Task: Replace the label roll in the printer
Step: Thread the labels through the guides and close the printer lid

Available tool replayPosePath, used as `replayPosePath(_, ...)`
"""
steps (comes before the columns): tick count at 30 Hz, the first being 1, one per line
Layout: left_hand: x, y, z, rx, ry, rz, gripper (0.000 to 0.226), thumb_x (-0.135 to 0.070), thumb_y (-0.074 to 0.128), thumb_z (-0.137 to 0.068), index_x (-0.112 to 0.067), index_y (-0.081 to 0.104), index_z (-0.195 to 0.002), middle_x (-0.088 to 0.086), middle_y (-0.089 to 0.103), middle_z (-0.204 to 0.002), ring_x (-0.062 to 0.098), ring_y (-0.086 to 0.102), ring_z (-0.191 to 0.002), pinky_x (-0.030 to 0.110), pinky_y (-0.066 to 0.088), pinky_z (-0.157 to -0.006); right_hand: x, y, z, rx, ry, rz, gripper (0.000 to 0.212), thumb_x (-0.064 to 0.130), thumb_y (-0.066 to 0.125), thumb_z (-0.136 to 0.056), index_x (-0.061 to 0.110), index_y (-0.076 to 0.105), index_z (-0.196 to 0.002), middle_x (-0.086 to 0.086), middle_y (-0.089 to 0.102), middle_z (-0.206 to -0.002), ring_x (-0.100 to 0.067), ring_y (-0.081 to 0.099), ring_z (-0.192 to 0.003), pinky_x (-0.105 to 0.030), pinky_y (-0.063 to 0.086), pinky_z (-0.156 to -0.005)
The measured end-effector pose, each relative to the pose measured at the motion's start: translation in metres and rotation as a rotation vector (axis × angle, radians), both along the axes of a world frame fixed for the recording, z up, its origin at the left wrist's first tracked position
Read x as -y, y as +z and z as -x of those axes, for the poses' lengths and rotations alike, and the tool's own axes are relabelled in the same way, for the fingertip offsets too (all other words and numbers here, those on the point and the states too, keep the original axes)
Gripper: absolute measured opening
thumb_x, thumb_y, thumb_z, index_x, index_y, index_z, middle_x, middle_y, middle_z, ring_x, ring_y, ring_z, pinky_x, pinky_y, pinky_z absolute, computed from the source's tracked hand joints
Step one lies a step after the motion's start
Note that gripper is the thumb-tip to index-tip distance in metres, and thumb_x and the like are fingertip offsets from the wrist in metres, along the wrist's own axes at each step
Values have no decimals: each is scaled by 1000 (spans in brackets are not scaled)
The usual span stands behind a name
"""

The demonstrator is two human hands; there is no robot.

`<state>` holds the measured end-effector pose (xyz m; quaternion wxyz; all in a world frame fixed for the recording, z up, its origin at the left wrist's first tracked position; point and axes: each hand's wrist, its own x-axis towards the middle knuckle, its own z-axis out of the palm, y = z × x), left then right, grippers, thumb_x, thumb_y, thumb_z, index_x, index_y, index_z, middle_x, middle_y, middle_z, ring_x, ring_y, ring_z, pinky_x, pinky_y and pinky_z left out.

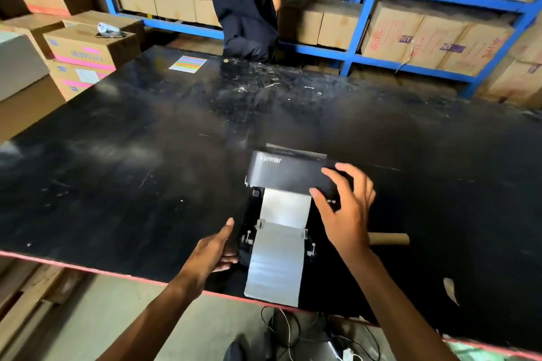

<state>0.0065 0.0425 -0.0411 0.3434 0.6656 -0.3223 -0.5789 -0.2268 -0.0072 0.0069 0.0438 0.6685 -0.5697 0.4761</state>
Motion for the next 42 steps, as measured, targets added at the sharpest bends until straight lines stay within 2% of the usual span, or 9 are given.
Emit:
replayPosePath(5,-1,3,4,-72,43,-6,50,-71,39,-82,-26,57,-94,21,72,-97,32,70,-93,45,51,-96,-34,-30,5,-12,-28,-185,81,59,59,-71,22,34,-139,-7,25,-153,-21,20,-140,-20,0,-112)
replayPosePath(8,0,2,4,-83,27,-2,77,-82,38,-73,-29,50,-127,19,73,-96,30,71,-90,45,53,-93,-46,-47,8,17,-25,-292,93,65,59,-67,23,27,-143,-7,19,-156,-21,14,-143,-31,4,-113)
replayPosePath(14,1,7,7,20,-54,34,96,-87,45,-55,-27,46,-129,14,73,-96,28,71,-88,43,55,-86,-63,-68,9,71,27,-467,105,67,62,-61,30,15,-147,0,7,-159,-9,3,-143,-37,3,-114)
replayPosePath(16,1,4,7,41,-58,38,92,-83,50,-60,-24,44,-129,13,73,-98,28,70,-89,44,54,-85,-65,-67,9,330,80,-579,101,64,62,-61,37,16,-146,9,10,-158,-5,6,-141,-37,8,-115)
replayPosePath(19,2,0,7,47,-51,48,73,-73,51,-74,-22,48,-125,13,71,-99,28,69,-90,44,54,-84,-60,-64,13,676,49,-683,71,51,64,-77,34,34,-140,3,35,-150,-12,34,-136,-38,32,-113)
replayPosePath(22,1,-6,8,48,-51,62,65,-68,52,-79,-20,50,-122,14,71,-98,29,69,-90,41,54,-79,-60,-61,10,920,163,-778,29,25,61,-89,27,55,-117,0,60,-127,5,59,-101,-12,48,-81)
replayPosePath(31,0,-14,15,37,6,87,51,-57,52,-85,-11,73,-81,9,73,-73,26,68,-75,35,54,-72,-71,-57,-6,1101,150,-872,14,29,50,-93,25,61,-101,19,62,-94,3,55,-87,-18,42,-73)
replayPosePath(36,6,-19,9,52,-33,95,54,-57,52,-85,-8,75,-87,13,76,-82,29,71,-82,37,57,-77,-70,-60,-3,1076,131,-873,16,32,52,-92,25,56,-106,20,58,-94,1,54,-87,-28,42,-92)
replayPosePath(42,9,-25,6,62,-47,107,56,-58,50,-86,-8,75,-90,13,76,-86,28,72,-82,32,55,-68,-68,-63,-3,1086,130,-871,18,32,51,-92,26,55,-109,20,57,-97,0,53,-89,-31,41,-96)
